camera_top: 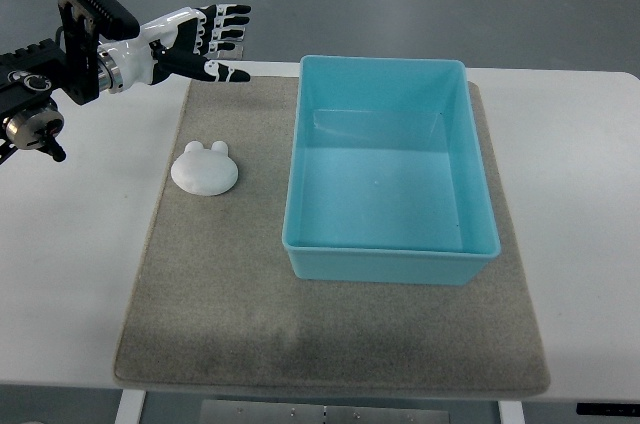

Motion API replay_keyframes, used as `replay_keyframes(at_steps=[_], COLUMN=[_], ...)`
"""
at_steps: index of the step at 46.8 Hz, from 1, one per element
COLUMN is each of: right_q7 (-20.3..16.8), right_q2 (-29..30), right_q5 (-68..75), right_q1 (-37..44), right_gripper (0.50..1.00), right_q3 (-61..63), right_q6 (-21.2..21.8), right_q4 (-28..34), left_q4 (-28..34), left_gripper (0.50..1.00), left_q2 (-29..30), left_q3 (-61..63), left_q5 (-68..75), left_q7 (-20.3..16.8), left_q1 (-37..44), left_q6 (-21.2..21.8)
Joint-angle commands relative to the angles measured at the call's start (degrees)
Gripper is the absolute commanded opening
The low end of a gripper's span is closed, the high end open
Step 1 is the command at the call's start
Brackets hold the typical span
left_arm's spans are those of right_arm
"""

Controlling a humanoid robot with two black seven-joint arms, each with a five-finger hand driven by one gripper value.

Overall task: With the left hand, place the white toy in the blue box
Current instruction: 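Move the left hand over the white bear toy, fingers extended, then lower the left hand and close fingers around the white bear toy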

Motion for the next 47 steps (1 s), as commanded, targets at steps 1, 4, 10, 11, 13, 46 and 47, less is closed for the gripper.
replay_keyframes(at_steps=[1,4,10,11,13,46,47], right_q7=[-0.01,-0.01,-0.01,-0.01,-0.01,-0.01,-0.01], right_q2=[0.0,0.0,0.0,0.0,0.0,0.0,0.0], right_q5=[0.0,0.0,0.0,0.0,0.0,0.0,0.0], right_q1=[-0.01,-0.01,-0.01,-0.01,-0.01,-0.01,-0.01], right_gripper=[0.936,0.936,0.936,0.936,0.936,0.936,0.936], right_q3=[0.0,0.0,0.0,0.0,0.0,0.0,0.0], right_q6=[0.0,0.0,0.0,0.0,0.0,0.0,0.0], right_q4=[0.0,0.0,0.0,0.0,0.0,0.0,0.0], left_q4=[-3.97,-4.85,-4.94,-4.94,-5.03,-7.75,-7.75], left_gripper=[0.99,0.992,0.99,0.99,0.99,0.988,0.988], left_q2=[3.56,5.32,7.16,7.43,7.87,7.17,6.99], left_q3=[0.5,0.42,0.59,0.59,0.5,0.42,0.42], left_q5=[6.09,10.05,14.71,15.41,17.26,40.99,41.43], left_q7=[-0.01,-0.01,-0.01,-0.01,-0.01,-0.18,-0.18], left_q1=[-0.29,-0.29,-0.46,-0.46,-0.46,-0.55,-0.55], left_q6=[-1.94,-4.23,-8.27,-8.45,-8.63,-8.28,-8.1])
